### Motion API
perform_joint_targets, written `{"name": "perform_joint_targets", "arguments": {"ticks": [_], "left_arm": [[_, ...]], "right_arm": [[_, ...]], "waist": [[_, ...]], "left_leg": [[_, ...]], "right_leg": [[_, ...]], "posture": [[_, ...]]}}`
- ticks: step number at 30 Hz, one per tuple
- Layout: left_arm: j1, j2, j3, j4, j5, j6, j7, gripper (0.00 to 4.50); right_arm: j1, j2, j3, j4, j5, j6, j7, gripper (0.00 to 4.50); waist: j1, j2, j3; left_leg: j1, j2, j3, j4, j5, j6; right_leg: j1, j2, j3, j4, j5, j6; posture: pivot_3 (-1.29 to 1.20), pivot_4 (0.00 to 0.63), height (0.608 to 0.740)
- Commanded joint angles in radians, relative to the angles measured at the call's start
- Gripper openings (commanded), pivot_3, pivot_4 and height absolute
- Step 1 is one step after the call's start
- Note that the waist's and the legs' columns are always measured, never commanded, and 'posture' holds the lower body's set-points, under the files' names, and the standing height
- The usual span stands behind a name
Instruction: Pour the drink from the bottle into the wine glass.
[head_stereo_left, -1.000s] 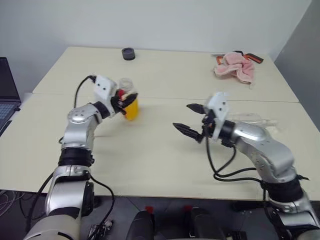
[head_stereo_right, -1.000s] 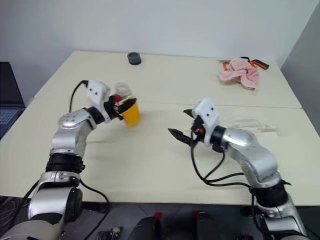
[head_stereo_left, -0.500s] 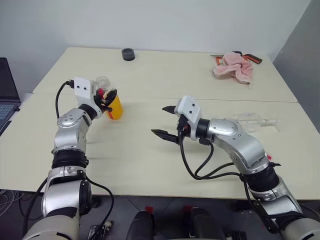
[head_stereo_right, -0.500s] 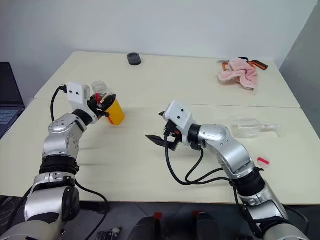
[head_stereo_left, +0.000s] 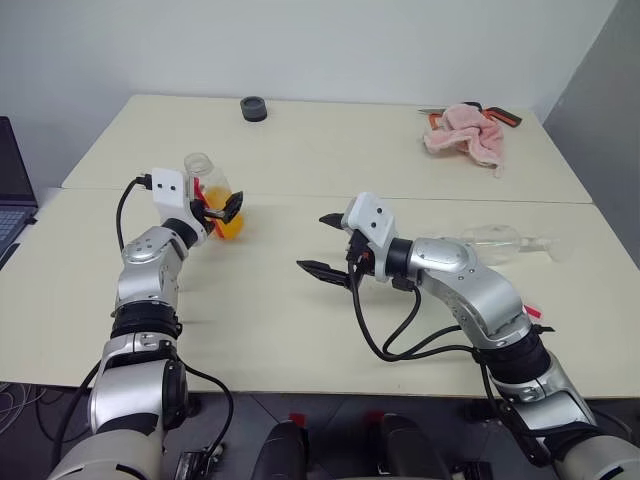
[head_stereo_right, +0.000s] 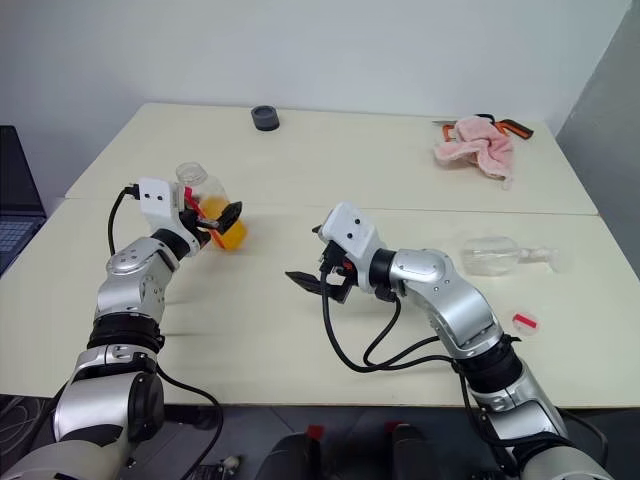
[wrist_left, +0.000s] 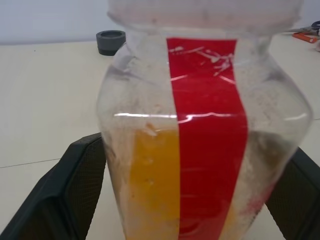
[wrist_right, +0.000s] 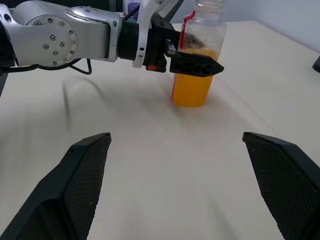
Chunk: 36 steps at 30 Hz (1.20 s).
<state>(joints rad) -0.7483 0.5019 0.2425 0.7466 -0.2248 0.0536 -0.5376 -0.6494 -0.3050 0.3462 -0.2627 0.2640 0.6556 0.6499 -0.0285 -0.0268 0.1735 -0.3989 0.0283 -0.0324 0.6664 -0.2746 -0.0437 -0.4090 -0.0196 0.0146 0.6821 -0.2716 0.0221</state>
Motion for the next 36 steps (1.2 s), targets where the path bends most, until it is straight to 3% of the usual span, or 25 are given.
{"name": "perform_joint_targets", "arguments": {"ticks": [1, 13, 27, 32, 36], "left_arm": [[0.026, 0.006, -0.002, -0.064, 0.003, -0.036, -0.007, 4.46], [0.251, -0.003, 0.019, -0.316, 0.000, -0.034, 0.074, 4.46], [0.545, -0.047, -0.011, -0.768, -0.047, 0.107, 0.110, 4.46], [0.566, -0.061, -0.099, -0.868, -0.067, 0.168, 0.037, 4.46], [0.494, -0.040, -0.171, -0.872, -0.083, 0.180, -0.073, 4.46]], "right_arm": [[-0.017, 0.001, -0.018, -0.049, 0.002, 0.001, 0.002, 4.50], [0.075, -0.104, -0.058, -0.097, -0.008, -0.024, 0.033, 4.50], [0.329, -0.276, -0.210, -0.384, -0.014, -0.007, -0.021, 4.50], [0.433, -0.318, -0.298, -0.471, -0.023, -0.008, -0.057, 4.50], [0.542, -0.445, -0.366, -0.445, -0.159, -0.107, -0.072, 4.50]], "waist": [[-0.001, 0.000, 0.000], [0.001, 0.000, 0.000], [0.003, 0.000, 0.000], [0.005, 0.000, 0.000], [0.009, 0.000, 0.000]], "left_leg": [[0.000, 0.000, 0.000, 0.000, 0.000, 0.000], [0.000, 0.000, 0.000, 0.000, 0.000, 0.000], [0.000, 0.000, -0.005, -0.001, 0.000, 0.000], [0.002, 0.000, -0.006, 0.000, 0.000, 0.000], [0.002, -0.001, -0.004, 0.000, 0.000, 0.000]], "right_leg": [[0.000, 0.000, 0.000, 0.000, 0.000, 0.000], [0.000, -0.001, 0.000, 0.000, 0.000, 0.000], [0.001, -0.001, 0.001, -0.001, 0.000, 0.000], [0.003, -0.001, 0.000, -0.001, 0.000, 0.000], [0.004, 0.000, -0.001, -0.001, 0.000, 0.000]], "posture": [[0.00, 0.150, 0.740], [0.00, 0.150, 0.740], [0.00, 0.150, 0.740], [0.00, 0.150, 0.740], [0.00, 0.150, 0.740]]}}
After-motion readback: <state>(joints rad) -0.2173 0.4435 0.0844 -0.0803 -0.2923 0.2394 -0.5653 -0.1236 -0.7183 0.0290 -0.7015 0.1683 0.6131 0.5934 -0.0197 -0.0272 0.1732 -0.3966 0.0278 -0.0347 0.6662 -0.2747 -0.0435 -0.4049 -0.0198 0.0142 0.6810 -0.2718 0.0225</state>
